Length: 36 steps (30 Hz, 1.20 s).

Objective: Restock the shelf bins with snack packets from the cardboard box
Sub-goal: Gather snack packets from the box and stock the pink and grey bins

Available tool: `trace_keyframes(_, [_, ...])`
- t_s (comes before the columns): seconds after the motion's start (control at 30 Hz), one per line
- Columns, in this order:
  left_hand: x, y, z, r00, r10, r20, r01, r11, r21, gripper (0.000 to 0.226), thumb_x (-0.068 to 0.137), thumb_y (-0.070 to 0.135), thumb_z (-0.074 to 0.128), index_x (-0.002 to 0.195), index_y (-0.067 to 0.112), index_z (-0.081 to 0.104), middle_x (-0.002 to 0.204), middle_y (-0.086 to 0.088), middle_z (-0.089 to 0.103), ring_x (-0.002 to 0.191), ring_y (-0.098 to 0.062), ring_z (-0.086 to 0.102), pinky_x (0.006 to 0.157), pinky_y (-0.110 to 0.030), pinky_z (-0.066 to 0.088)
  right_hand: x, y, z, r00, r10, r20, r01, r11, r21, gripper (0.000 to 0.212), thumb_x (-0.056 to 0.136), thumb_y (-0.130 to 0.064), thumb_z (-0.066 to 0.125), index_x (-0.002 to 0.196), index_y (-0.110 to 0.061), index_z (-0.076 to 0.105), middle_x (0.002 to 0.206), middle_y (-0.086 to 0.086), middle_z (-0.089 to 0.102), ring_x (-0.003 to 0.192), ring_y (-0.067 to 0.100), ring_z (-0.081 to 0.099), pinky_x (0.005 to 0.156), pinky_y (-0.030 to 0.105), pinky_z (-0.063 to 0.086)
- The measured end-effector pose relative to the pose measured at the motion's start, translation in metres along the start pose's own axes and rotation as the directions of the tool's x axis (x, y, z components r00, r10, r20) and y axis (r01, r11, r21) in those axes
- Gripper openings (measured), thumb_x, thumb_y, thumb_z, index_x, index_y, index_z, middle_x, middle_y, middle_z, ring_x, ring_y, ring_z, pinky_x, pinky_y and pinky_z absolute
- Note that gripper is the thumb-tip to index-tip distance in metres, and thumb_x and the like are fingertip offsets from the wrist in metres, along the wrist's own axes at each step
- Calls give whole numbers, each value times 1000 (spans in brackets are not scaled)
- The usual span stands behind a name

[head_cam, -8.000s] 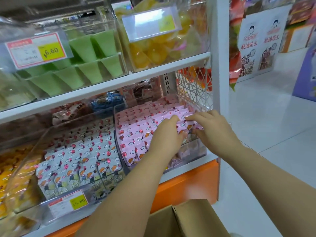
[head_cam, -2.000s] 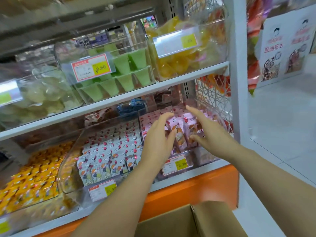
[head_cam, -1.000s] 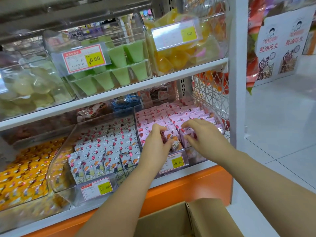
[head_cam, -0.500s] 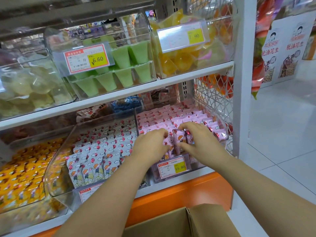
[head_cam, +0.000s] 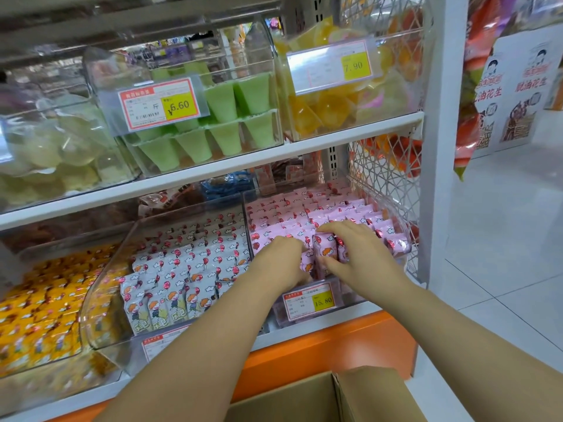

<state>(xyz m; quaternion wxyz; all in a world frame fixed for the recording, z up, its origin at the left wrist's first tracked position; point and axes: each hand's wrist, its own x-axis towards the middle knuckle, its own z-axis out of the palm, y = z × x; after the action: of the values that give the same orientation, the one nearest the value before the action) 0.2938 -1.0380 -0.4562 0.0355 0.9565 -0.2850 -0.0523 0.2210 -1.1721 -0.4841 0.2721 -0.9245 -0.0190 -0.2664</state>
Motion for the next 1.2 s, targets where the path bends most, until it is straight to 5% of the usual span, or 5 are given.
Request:
trace_keyframes(0.4, [-4,4,11,988,24,-155,-6,993,118,23,87,29,59,106,17,57,102,-4,60,91,-27,61,64,-31,43,-5,-3,0,1000,-25,-17,25,1000,5,41,83,-18,66,123,-18,55,118,-2,55,109,17,44,80,17,26])
trace_keyframes(0.63, [-11,3,13,962,138,-235,-98,980,172,38,92,28,57,126,16,48,121,-4,53,106,-26,57,74,-35,43,-16,3,-2,992,-127,-29,126,992,-7,29,77,-12,70,103,-14,59,100,-2,55,93,19,47,76,25,34])
trace_keyframes(0.93, [3,-1,-3,997,72,-9,-71,993,96,60,85,39,62,137,20,41,135,-3,46,124,-24,40,97,-38,36,-4,7,5,999,-8,-52,5,999,-54,29,80,-19,67,108,-14,62,105,3,58,99,22,45,79,31,37])
trace_keyframes(1.07, [9,0,-13,996,12,83,5,980,-201,24,92,29,48,114,24,56,114,-3,58,103,-22,54,93,-38,46,-1,4,3,1000,22,1,-21,995,-96,33,82,-20,63,114,-17,59,110,2,58,100,24,48,79,34,37])
trace_keyframes(1.2, [15,9,-6,995,-47,-86,41,997,-66,24,92,18,44,86,20,67,92,-4,66,88,-27,60,66,-31,41,0,5,1,999,28,29,-25,994,-106,33,82,-21,65,114,-18,59,112,1,58,103,23,48,82,33,38])
